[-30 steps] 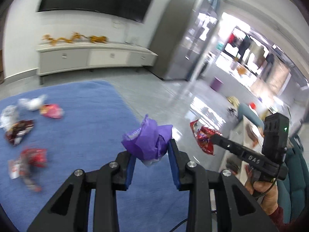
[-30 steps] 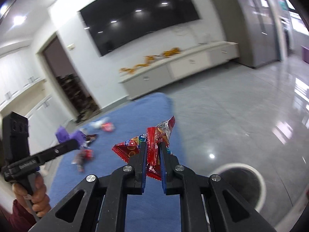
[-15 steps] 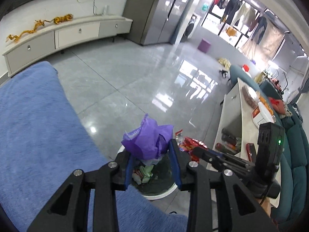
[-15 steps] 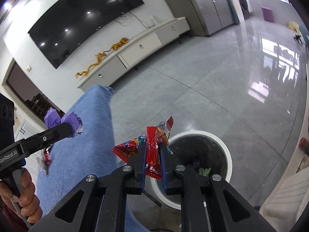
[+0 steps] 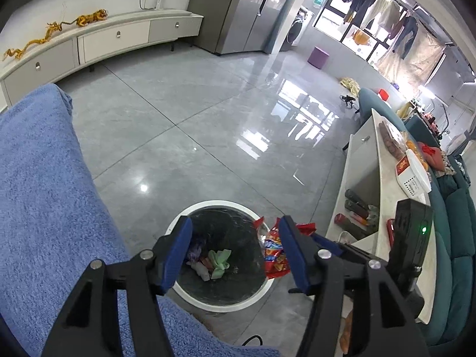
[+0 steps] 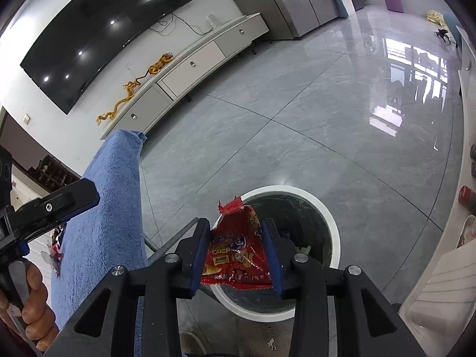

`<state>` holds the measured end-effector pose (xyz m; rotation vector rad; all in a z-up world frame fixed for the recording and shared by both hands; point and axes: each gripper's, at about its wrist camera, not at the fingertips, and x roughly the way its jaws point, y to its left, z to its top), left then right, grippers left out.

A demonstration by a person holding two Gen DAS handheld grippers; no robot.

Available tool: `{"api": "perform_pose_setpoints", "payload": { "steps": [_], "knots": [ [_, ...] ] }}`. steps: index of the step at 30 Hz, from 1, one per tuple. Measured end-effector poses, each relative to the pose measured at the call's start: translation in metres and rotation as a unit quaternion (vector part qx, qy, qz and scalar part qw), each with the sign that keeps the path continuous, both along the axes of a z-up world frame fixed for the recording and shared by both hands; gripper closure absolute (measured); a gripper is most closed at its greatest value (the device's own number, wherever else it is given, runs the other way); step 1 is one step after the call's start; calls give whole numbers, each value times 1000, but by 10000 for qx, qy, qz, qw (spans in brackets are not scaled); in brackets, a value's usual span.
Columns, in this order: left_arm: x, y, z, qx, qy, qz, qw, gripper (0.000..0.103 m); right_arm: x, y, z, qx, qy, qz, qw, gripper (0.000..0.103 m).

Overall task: Collect trash
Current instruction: 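Move both open tools back toward the rug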

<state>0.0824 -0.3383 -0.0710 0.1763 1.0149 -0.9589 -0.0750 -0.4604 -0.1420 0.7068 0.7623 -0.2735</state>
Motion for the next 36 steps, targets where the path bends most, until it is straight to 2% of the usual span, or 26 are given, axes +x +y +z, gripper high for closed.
{"api": "perform_pose_setpoints", "payload": {
  "steps": [3, 6, 11, 17, 25, 36],
  "knots": [
    [-2, 9, 4, -11, -123, 100, 9999, 44, 1, 1, 2, -61, -35, 34, 10000, 65],
    [-3, 18, 9, -45, -166, 194, 9997, 44, 6, 7, 4, -159, 7, 103, 9998, 54],
    [-1, 40, 23, -178, -278, 346, 9989, 44, 21, 12, 7, -283, 176, 240, 9992, 52],
    [0, 74, 45, -287, -649, 734, 9948, 44, 24, 29, 31, -449, 6, 370, 9983, 52],
    [-18, 135, 73, -179, -1615, 1494, 9753, 44, 16, 71, 74, -727, -428, 720, 9938, 52],
    [-38, 217, 95, -255, -2034, 2133, 9552, 44, 12, 136, 126, -1142, -875, 1304, 9810, 51]
  ]
}}
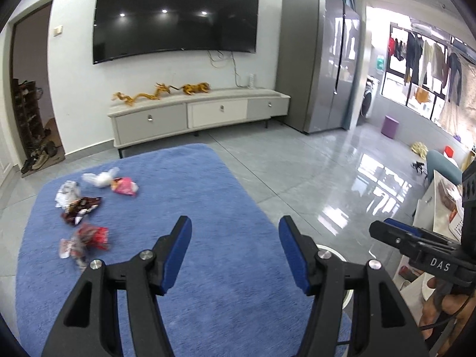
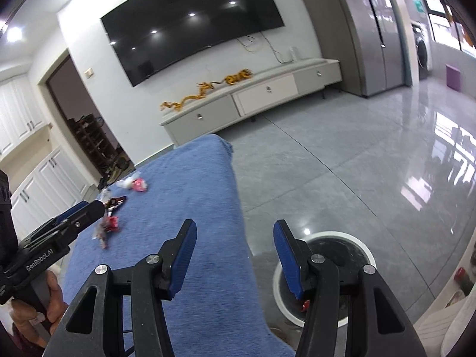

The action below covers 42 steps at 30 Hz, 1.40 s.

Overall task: Collect trash
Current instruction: 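Move both open tools back toward the rug, then grasp the clear plastic bag with the left tool while the right tool grasps the red wrapper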

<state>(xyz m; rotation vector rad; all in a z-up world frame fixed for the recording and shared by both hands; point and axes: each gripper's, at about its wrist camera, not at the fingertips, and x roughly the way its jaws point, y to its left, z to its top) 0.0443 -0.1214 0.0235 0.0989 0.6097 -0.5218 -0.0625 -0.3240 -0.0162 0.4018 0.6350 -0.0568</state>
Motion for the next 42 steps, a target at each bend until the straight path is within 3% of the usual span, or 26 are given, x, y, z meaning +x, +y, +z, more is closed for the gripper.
{"api": "perform_pose_setpoints", "payload": {
  "steps": [9, 18, 28, 34, 42],
  "knots": [
    [-7, 55, 11, -186, -136, 385, 9990, 43, 8, 48, 20, -297, -92, 406, 9987, 51],
    [13, 133, 4, -321, -215, 915, 9951, 42, 37, 91, 24, -533, -30, 869, 9948, 51],
    [69, 242, -40, 205, 256, 1677, 9853, 42, 107, 147, 0, -492, 172, 1627, 9853, 51],
    [94, 263, -77, 53, 789, 1400, 9870, 42, 159, 183, -24, -294, 328, 2260, 9731, 51],
    [123, 246, -110, -181, 1306, 939, 9868, 42, 209, 216, -51, -233, 546, 2800, 9582, 51]
  ]
}}
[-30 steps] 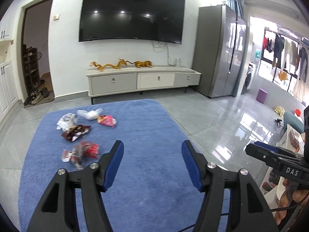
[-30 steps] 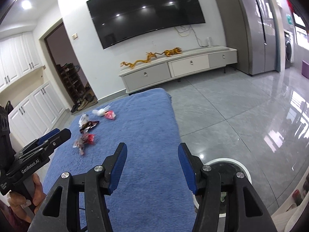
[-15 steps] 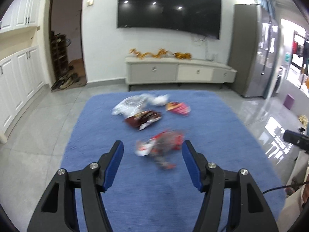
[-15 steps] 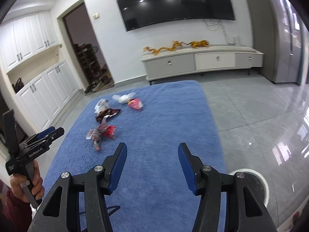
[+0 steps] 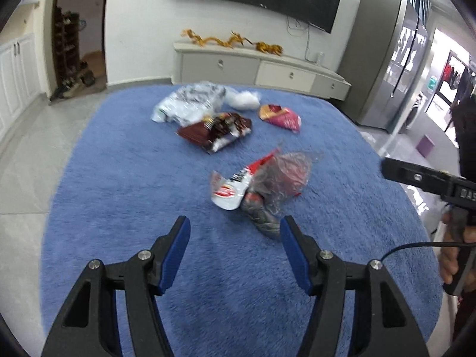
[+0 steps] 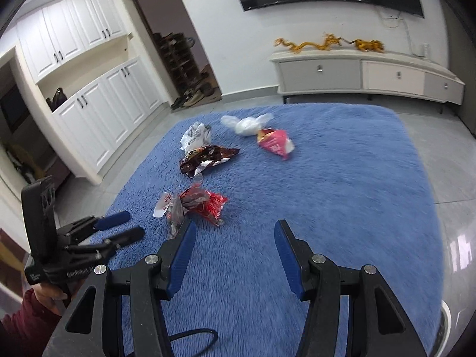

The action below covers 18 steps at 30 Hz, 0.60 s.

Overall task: Collect trash
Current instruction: 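Grasp the clear plastic bag with the left tool while the right tool grasps the red wrapper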

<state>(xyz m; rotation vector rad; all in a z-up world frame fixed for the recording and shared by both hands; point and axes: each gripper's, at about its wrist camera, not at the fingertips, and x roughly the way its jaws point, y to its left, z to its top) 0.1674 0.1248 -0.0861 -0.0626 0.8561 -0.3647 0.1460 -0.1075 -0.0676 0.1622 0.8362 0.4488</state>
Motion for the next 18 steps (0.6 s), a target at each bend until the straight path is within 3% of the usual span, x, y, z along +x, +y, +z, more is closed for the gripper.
{"api": "perform_pose_setpoints", "payload": {
  "steps": [6, 14, 18],
  "knots": [
    [17, -19, -19, -297, 339, -165, 9988, 44, 31, 9, -22, 180, 219, 292, 9992, 51],
    [36, -23, -26, -298, 481, -143, 9983, 78, 57, 22, -37, 372, 355, 701, 9962, 51],
    [34, -13, -28, -363, 524, -127, 9979, 85, 66, 35, -45, 313, 428, 901, 9945, 52]
  ]
}}
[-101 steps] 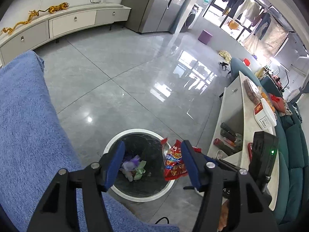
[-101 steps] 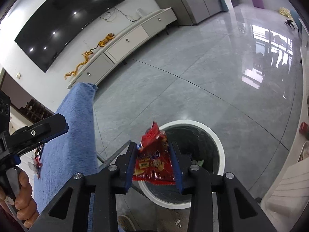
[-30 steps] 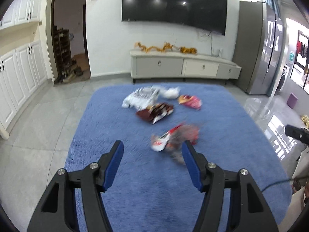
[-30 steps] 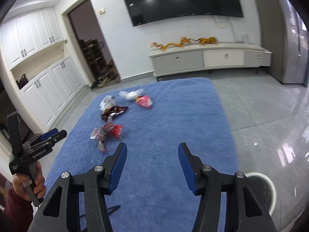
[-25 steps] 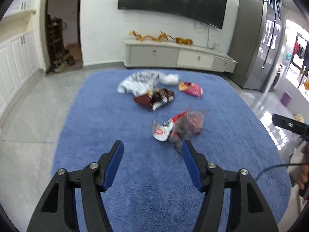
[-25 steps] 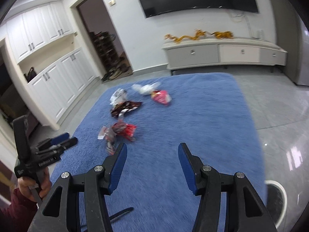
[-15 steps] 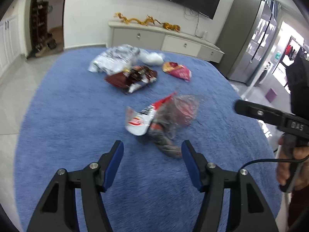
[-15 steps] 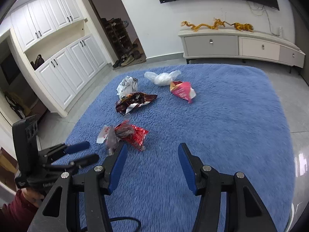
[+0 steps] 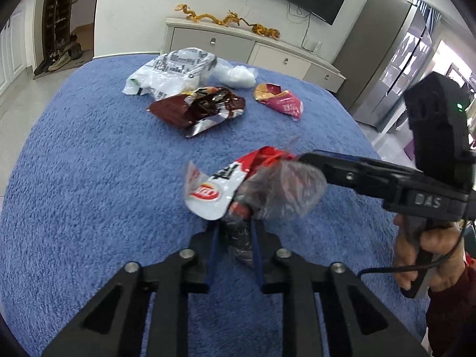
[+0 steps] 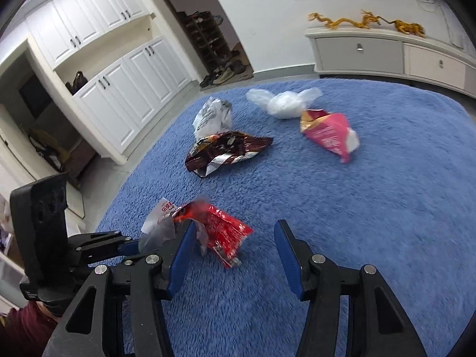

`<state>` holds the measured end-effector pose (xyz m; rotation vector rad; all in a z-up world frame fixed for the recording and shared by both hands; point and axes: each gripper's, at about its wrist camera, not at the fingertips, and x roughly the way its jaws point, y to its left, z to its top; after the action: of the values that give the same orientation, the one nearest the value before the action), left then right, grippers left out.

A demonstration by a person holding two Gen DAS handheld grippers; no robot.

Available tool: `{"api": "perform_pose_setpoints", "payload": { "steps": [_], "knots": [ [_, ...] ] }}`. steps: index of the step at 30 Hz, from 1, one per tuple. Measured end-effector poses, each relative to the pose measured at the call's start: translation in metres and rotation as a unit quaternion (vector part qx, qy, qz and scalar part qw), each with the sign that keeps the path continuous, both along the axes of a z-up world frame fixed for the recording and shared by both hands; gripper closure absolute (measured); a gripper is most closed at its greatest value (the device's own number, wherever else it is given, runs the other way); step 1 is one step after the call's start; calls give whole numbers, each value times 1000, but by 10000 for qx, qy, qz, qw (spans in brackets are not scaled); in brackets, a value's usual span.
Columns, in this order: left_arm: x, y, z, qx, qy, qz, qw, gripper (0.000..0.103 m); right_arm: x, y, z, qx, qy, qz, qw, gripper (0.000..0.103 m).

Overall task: Collect trash
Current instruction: 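Grasp the clear plastic bag with the left tool while the right tool grasps the red wrapper, then carry clear bag and red wrapper over the bin and open both tools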

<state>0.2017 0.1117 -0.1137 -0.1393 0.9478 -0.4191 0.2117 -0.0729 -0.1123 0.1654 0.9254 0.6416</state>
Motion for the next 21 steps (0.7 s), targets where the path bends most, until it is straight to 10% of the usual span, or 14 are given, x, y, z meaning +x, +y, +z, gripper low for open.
{"api": "perform_pose_setpoints", "payload": {
  "steps": [21],
  "knots": [
    [-51, 59, 26, 286, -294, 698, 9967, 86, -19, 30, -11, -321, 78, 326, 9989, 79]
  ]
}}
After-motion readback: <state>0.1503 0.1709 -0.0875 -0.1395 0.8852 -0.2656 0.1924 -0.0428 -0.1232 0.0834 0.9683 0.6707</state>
